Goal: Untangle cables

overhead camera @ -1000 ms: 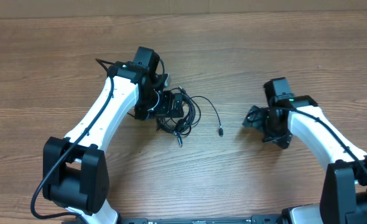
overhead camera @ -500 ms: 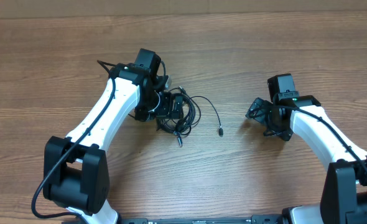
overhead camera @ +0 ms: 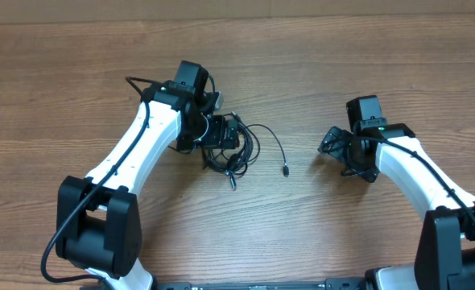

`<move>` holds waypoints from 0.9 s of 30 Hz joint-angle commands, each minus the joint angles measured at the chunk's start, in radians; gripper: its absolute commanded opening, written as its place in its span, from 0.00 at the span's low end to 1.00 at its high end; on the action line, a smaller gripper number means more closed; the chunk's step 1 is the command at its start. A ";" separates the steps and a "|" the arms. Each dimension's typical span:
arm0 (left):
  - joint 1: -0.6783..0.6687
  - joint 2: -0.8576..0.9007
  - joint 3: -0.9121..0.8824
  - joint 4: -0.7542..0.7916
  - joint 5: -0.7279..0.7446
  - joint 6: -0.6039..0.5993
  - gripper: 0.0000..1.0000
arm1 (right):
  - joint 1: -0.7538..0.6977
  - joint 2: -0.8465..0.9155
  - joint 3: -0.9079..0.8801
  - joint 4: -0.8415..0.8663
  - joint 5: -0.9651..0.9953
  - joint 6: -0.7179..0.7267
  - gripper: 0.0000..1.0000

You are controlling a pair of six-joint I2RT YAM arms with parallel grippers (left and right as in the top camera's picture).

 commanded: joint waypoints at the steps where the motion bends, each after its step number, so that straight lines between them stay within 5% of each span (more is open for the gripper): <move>1: -0.006 0.003 -0.009 0.022 -0.022 -0.003 1.00 | -0.002 -0.010 0.002 0.006 0.013 -0.005 1.00; 20: -0.006 0.003 -0.009 0.021 -0.131 -0.003 1.00 | -0.002 -0.009 0.002 0.006 0.013 -0.005 1.00; 27: -0.006 0.003 -0.025 0.026 -0.175 -0.016 0.75 | -0.002 -0.010 0.002 0.005 0.013 -0.005 1.00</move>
